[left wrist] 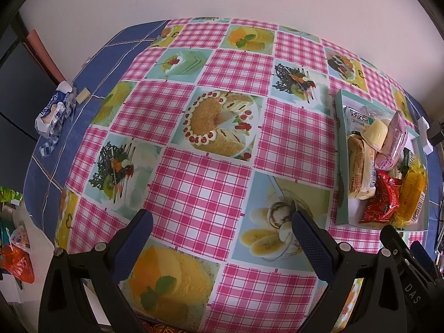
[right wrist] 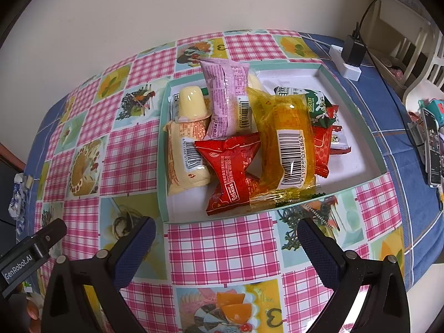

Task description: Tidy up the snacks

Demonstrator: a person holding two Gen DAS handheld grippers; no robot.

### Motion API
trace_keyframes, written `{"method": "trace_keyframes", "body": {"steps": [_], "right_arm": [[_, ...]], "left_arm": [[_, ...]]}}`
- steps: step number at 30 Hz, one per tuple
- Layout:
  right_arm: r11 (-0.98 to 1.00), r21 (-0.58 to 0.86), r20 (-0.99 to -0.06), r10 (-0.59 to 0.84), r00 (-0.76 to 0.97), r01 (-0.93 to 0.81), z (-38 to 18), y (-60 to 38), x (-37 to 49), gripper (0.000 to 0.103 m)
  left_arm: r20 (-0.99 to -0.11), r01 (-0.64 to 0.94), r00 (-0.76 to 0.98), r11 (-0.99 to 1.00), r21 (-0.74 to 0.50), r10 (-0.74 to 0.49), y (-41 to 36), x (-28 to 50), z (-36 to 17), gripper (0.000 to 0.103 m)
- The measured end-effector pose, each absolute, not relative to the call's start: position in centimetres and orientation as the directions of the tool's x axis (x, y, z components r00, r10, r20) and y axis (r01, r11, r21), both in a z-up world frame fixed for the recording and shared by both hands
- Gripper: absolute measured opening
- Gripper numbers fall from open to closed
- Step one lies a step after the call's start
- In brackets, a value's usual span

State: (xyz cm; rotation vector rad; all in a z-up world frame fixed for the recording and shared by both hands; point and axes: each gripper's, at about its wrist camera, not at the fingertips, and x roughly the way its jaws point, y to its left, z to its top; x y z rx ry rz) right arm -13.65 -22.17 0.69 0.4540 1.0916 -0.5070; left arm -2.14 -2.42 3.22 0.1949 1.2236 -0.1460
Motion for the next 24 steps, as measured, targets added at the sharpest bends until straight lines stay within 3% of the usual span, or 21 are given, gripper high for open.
{"method": "trace_keyframes", "body": {"steps": [24], "right_arm": [[0.798,0.098,-0.915,-0.162,0.368,0.594,0.57,-22.11,-13.66,0.103]], "left_arm": [[-0.945,0.212,0.327,0.975,0.070,-0.003,-2.30,-2.10,2.95,0.100]]}}
